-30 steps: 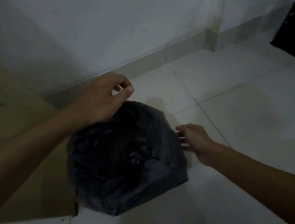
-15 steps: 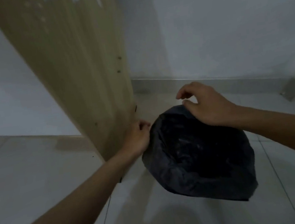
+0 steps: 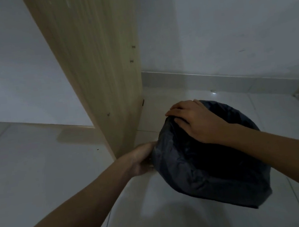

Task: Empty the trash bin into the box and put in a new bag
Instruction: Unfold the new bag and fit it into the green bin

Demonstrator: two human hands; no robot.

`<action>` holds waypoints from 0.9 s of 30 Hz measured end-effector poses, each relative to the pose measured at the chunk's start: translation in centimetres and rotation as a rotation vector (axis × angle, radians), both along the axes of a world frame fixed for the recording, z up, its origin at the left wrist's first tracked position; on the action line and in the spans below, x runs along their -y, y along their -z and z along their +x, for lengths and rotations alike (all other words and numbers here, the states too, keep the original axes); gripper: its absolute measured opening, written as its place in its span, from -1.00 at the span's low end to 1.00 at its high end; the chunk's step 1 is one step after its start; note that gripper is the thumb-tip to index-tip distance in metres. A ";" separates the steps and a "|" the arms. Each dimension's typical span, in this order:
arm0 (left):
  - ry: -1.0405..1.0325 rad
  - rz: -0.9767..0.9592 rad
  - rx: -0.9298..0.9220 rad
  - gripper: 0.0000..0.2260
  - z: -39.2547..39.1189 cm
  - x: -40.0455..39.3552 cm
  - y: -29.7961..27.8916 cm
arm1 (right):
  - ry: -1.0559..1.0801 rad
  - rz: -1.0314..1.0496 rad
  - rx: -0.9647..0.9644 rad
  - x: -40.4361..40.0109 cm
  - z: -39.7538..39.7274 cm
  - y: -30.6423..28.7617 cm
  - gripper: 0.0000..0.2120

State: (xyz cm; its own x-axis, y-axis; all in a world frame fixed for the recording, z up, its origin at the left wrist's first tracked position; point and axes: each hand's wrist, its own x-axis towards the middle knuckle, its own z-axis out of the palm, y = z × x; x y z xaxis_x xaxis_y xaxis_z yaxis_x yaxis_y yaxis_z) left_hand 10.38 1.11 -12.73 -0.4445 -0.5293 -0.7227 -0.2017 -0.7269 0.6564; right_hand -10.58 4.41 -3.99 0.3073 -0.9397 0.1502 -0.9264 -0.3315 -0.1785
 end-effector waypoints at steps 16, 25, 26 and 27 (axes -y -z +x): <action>-0.348 -0.603 0.268 -0.79 -2.0 -3.0 1.9 | 0.008 -0.049 0.036 0.0 -0.2 1.1 -0.69; -0.127 -0.135 -0.014 -0.86 -0.3 -4.7 -1.9 | 0.006 -0.046 0.028 0.2 0.0 1.1 -0.68; -0.173 -0.107 -0.039 -0.85 -0.4 -4.6 -1.6 | 0.007 -0.044 0.026 0.1 0.0 1.1 -0.68; -0.223 -0.058 -0.072 -0.81 -0.5 -4.6 -1.5 | 0.006 -0.043 0.027 0.1 -0.1 1.0 -0.68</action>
State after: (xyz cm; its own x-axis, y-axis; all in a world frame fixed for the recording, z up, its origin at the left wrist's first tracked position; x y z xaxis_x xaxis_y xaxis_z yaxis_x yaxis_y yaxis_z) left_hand 9.85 5.66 -11.20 -0.3612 -0.6597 -0.6590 0.0080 -0.7089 0.7052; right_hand -10.67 4.29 -4.99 0.2970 -0.9340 0.1985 -0.9234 -0.3339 -0.1895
